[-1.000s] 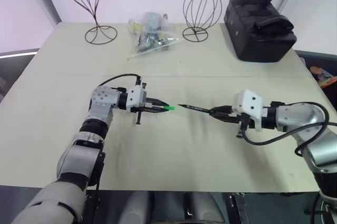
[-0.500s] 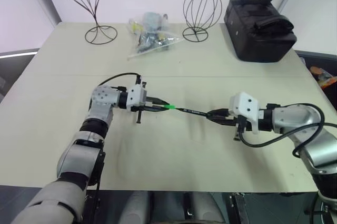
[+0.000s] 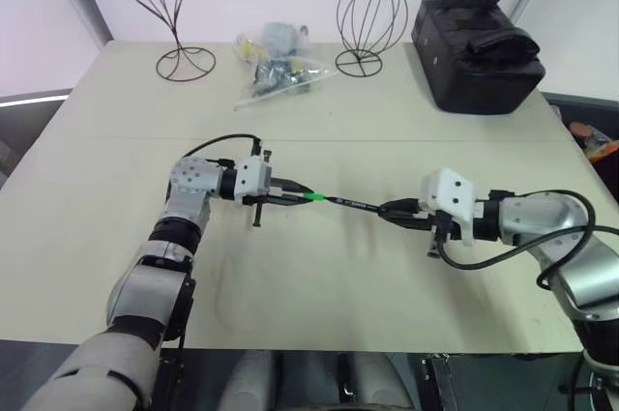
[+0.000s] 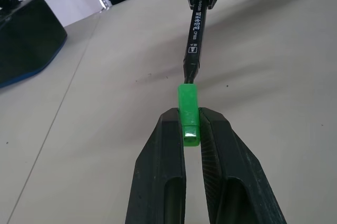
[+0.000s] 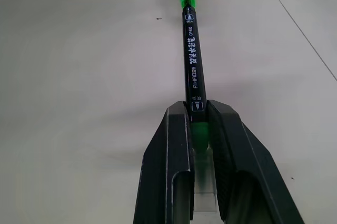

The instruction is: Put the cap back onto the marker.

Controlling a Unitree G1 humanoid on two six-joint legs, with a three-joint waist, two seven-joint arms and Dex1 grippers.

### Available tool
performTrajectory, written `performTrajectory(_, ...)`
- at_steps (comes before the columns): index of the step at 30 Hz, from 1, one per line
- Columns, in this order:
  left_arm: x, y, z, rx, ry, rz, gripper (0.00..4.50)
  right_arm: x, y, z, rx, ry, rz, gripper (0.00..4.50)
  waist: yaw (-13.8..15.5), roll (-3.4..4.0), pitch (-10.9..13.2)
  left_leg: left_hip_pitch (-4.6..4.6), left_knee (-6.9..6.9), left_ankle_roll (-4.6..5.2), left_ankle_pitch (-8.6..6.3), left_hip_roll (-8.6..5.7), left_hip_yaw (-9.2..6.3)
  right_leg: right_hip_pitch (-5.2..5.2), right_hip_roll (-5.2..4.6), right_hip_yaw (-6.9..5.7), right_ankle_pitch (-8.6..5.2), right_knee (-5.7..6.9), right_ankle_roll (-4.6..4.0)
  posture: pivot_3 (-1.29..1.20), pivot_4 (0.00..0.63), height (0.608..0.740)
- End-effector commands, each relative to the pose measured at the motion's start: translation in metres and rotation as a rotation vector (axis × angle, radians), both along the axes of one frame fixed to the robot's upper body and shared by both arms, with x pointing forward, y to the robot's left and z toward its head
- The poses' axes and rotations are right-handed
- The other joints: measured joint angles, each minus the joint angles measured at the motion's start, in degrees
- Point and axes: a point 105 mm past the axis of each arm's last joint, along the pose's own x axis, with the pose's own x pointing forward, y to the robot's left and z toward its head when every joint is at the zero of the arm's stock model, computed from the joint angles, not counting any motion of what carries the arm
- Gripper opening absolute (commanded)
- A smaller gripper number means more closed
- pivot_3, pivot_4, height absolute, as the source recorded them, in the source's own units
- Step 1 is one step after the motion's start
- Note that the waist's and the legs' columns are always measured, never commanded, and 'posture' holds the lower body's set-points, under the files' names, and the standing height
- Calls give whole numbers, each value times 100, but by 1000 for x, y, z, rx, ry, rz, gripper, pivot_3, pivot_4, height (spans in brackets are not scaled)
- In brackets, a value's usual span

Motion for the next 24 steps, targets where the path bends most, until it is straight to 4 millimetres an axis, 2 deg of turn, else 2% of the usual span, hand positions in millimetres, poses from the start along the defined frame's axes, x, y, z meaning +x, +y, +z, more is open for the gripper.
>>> performTrajectory(1, 2, -6, 15, -23, -58, -22, 0, -4, 11, 12, 16, -49, 48, 18, 0, 0, 0, 0, 0, 0, 0, 0, 0, 0, 0, 0, 0, 0, 0, 0, 150, 740)
performTrajectory(24, -5, -14, 19, -31, -78, -99, 0, -7, 28, 6, -74, -104, 142, 18, -2, 0, 0, 0, 1, 0, 0, -3, 0, 0, 1, -1, 0, 1, 0, 0, 150, 740)
